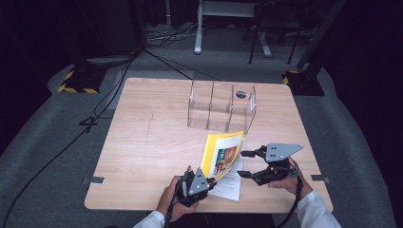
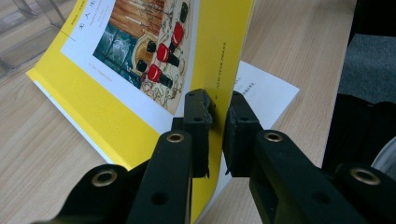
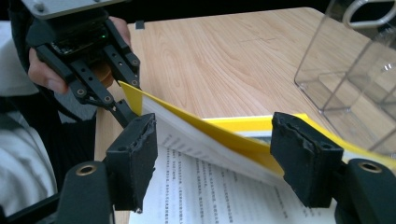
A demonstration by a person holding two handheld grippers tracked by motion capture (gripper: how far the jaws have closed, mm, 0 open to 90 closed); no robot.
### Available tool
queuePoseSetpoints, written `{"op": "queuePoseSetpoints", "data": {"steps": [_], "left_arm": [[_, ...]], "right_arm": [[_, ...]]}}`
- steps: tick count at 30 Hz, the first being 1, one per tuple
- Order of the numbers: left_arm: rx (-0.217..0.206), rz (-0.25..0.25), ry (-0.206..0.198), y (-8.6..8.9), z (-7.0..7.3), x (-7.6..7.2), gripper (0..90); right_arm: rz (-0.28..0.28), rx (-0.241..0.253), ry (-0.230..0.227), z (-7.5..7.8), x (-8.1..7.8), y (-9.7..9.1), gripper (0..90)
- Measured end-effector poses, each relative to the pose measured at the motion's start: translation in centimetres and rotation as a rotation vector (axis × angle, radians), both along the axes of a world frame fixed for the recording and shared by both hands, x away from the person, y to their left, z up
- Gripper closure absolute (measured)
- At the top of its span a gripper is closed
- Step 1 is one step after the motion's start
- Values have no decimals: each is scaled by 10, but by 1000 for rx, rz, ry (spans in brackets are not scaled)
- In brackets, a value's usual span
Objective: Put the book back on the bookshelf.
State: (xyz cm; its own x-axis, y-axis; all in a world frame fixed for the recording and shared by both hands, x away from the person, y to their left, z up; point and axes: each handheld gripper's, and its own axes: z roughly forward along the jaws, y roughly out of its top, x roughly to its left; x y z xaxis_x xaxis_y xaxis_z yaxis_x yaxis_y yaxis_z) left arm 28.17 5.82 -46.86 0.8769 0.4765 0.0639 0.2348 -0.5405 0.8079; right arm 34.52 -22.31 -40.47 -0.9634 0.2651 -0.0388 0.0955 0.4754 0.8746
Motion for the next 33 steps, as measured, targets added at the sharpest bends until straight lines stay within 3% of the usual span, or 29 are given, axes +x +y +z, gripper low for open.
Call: {"op": "queuePoseSetpoints", "data": {"steps": [7,10,14,17,21,24,27,30,33], "left_arm": [[26,-20,-1,-3,-2,-1,819],[21,-27,7,1,0,0,824],[57,-36,9,12,0,0,826],[38,-26,18,26,1,0,827],[25,-16,27,43,4,3,826],[25,-20,49,58,1,6,807],[26,-23,59,72,-1,8,796],[25,-8,65,84,0,12,786],[11,4,74,92,1,16,771]], "right_arm": [[110,-52,-34,6,4,17,312],[153,-109,-33,2,8,25,304],[191,-178,-10,-7,15,34,304],[187,-236,-4,-14,19,39,319],[198,-273,3,-22,19,44,335],[139,-330,-49,-32,20,50,429],[85,-361,-63,-40,23,56,494],[78,-373,-108,-49,20,61,606],[81,-333,-126,-51,19,62,683]]}}
